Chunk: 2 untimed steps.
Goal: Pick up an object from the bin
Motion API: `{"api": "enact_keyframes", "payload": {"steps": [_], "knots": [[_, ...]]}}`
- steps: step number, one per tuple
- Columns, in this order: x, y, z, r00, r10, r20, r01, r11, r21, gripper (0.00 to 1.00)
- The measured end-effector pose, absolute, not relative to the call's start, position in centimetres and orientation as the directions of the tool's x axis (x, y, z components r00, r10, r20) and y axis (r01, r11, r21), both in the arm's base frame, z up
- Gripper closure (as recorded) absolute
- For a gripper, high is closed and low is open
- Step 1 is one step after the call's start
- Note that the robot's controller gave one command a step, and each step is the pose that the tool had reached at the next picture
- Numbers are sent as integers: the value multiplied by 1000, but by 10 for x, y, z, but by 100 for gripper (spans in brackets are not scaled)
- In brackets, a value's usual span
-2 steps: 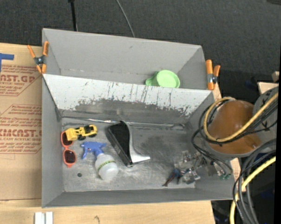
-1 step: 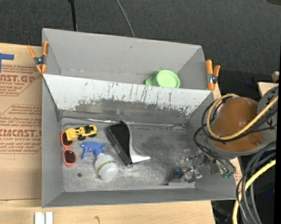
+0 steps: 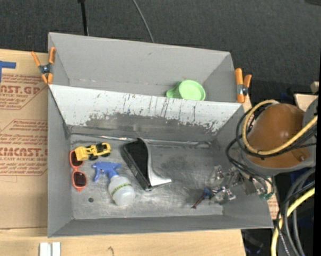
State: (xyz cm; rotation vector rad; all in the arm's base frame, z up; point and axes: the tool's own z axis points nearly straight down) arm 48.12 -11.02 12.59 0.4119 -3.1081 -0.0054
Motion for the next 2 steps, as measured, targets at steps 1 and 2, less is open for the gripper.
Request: {"api": "enact_keyframes", "payload": {"steps": [1,2], "knots": [[482,-110,146,-966,-260,-1,-260,966,0,100],[482,-110,159,-966,-260,-1,-260,966,0,100]]}}
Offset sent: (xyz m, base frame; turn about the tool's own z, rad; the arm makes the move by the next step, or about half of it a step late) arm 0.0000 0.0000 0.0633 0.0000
